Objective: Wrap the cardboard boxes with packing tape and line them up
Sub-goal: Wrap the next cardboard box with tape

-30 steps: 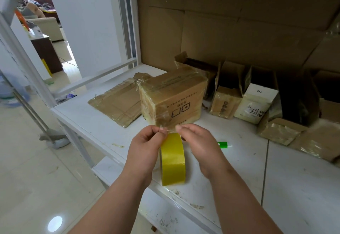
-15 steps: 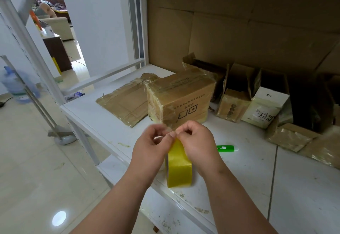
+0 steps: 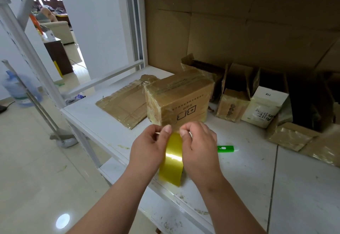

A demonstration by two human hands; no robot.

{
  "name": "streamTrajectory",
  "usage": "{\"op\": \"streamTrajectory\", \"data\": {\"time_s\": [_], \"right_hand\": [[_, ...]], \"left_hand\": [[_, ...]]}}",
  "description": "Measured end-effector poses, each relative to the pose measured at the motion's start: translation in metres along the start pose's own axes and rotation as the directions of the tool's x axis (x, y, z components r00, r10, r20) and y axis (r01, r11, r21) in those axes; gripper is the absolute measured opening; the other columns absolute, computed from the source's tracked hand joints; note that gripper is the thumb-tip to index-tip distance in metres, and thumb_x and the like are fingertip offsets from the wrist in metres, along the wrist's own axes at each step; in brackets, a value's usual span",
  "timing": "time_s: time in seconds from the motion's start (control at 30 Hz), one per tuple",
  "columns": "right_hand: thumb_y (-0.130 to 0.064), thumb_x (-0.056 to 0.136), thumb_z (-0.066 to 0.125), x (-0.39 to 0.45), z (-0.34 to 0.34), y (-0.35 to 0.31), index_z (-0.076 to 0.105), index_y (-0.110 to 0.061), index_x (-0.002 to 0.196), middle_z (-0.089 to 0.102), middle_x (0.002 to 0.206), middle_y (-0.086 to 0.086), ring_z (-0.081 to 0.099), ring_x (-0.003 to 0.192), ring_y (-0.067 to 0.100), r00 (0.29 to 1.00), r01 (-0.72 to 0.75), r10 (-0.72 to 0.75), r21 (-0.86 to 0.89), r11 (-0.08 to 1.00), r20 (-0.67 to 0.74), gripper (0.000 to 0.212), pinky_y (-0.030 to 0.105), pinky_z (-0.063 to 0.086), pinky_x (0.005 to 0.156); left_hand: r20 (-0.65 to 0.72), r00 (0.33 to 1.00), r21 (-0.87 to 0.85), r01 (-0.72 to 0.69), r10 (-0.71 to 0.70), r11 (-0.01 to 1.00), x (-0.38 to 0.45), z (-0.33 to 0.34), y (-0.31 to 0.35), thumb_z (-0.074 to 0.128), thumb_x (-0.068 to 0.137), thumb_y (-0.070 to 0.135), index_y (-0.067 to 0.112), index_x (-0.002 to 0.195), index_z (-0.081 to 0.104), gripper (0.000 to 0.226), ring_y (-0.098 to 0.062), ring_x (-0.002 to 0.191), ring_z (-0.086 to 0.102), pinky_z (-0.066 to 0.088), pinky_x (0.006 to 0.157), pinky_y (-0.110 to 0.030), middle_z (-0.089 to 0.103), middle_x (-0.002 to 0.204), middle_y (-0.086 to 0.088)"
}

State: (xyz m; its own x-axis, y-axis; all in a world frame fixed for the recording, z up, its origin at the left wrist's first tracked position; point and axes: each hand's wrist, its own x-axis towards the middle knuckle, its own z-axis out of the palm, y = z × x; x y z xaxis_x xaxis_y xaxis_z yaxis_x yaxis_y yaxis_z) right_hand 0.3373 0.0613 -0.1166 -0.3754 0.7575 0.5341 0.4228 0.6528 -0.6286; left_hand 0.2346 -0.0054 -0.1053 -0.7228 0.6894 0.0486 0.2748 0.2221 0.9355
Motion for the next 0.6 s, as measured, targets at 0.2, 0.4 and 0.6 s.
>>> {"op": "streamTrajectory", "data": {"time_s": [0.2,0.4,0.6], "right_hand": [[-0.018,0.099,0.055,0.01,-0.017,0.012,0.057,-0.028,0.082,0.063,0.078,-0.017,0.056,0.073,0.001,0.953,-0.292,0.255,0.264,0.919,0.166,0.02,0.018,0.043,0.067],[-0.015,0.099,0.056,0.011,-0.022,0.012,0.062,-0.021,0.084,0.07,0.081,-0.012,0.062,0.076,0.002,0.919,-0.395,0.355,0.409,0.823,0.174,0.016,0.015,0.046,0.067],[-0.016,0.098,0.058,0.014,-0.025,0.014,0.063,-0.023,0.082,0.073,0.084,-0.007,0.067,0.084,0.014,0.883,-0.468,0.417,0.455,0.757,0.215,0.018,0.032,0.053,0.079]], "left_hand": [[-0.23,0.883,0.291,-0.339,0.41,0.895,0.032,-0.013,0.015,0.066,0.091,0.035,0.023,0.136,0.051,0.049,-0.018,0.123,0.046,0.04,0.098,-0.034,0.051,0.132,-0.002],[0.11,0.886,0.548,-0.433,0.451,0.716,0.061,-0.007,0.015,0.075,0.086,0.031,0.029,0.144,0.047,0.064,-0.032,0.141,0.03,0.032,0.112,-0.048,0.031,0.157,-0.003],[0.054,0.889,0.483,-0.423,0.455,0.767,0.064,-0.008,0.005,0.079,0.08,0.018,0.026,0.139,0.052,0.065,-0.03,0.139,0.031,0.034,0.111,-0.047,0.034,0.153,-0.001]]}}
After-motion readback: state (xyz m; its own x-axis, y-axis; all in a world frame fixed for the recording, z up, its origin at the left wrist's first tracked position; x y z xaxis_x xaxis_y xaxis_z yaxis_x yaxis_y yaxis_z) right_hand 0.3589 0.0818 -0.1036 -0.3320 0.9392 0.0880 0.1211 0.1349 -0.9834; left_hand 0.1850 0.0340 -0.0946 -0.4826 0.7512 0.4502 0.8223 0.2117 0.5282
